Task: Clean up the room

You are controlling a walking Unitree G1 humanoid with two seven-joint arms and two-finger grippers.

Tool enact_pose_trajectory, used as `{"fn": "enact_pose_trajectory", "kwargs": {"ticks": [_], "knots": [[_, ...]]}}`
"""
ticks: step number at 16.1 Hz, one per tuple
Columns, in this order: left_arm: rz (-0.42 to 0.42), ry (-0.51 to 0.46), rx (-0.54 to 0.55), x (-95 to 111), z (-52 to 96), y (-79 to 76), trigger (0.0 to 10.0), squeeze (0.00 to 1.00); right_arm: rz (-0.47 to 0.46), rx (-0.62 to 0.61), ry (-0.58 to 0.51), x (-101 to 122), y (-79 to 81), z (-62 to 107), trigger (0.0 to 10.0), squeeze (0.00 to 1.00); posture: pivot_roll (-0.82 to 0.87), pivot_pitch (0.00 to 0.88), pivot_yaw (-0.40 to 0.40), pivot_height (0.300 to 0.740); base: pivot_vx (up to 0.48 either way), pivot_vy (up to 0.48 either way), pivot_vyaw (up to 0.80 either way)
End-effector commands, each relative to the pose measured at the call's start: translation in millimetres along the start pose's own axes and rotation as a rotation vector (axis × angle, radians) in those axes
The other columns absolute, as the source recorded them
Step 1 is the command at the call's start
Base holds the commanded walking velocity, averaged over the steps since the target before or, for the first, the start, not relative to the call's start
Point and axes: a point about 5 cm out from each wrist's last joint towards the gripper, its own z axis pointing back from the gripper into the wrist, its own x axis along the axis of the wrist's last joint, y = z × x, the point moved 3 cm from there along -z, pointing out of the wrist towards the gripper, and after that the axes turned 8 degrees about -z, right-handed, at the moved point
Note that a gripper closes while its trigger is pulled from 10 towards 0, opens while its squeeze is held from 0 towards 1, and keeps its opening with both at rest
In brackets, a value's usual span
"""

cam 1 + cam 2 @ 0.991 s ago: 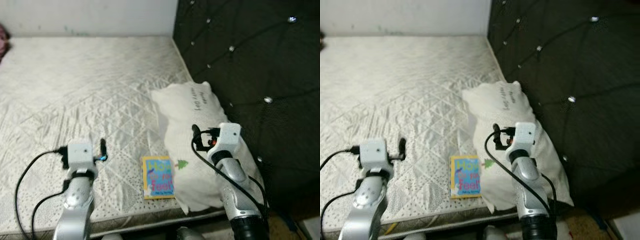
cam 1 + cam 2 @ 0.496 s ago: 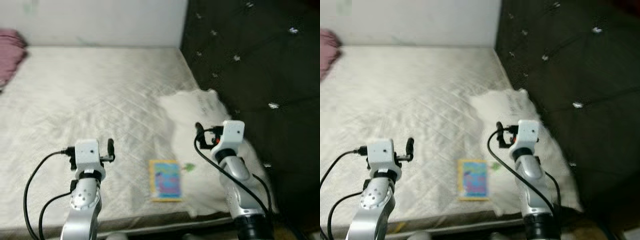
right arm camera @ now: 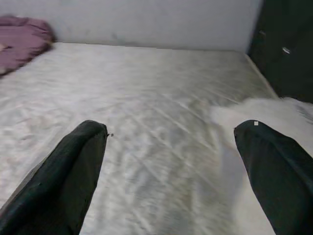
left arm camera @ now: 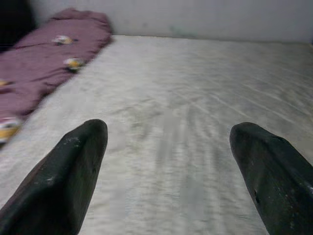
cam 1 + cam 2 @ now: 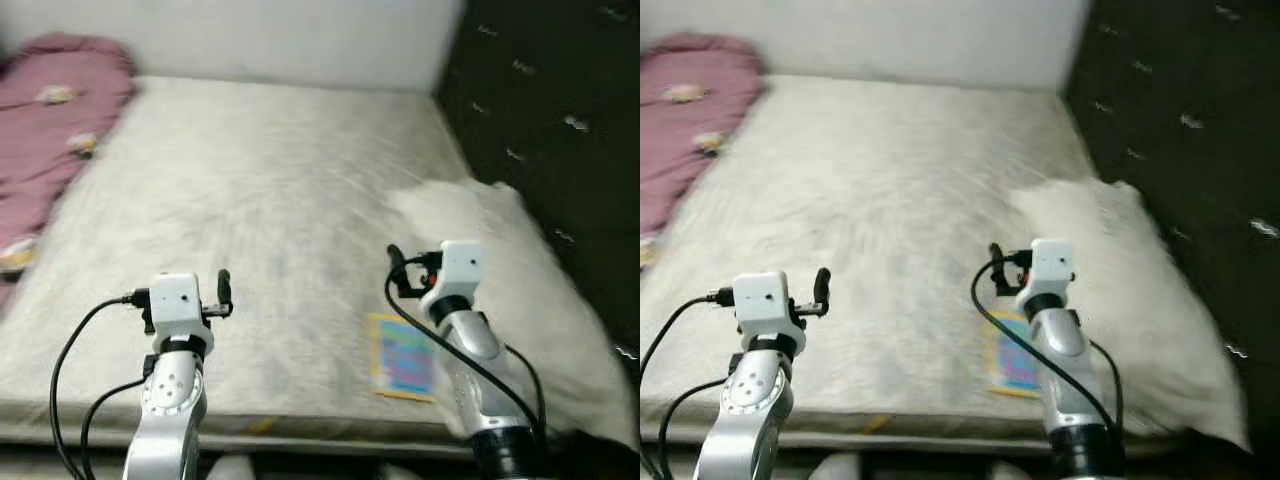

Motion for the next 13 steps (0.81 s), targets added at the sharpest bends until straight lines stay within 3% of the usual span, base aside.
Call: {"fn": "enact_pose_trajectory", "kwargs": {"ticks": [1,8,13], "knots": [[-0.011,0.001,0.01,-1.7,0.3,5.2,10.0,0.0,-0.002,0.02,-0.008,2.1,7.7,-1.7,10.0,0.0,0.05,0.0,-0.069,0.74,0.0,0.48,0.46],[0.007,-0.024,-0.008,1.0,-0.6,5.1,10.0,0.0,-0.019,0.007,0.003,0.2,7.2,-4.3,10.0,0.0,0.06,0.0,-0.071,0.74,0.0,0.48,0.0],[0.028,-0.017,-0.008,0.7,-1.0,2.7,10.0,0.0,-0.013,0.007,0.004,0.0,6.7,-5.0,10.0,0.0,0.05,0.0,-0.071,0.74,0.0,0.48,-0.74]]}}
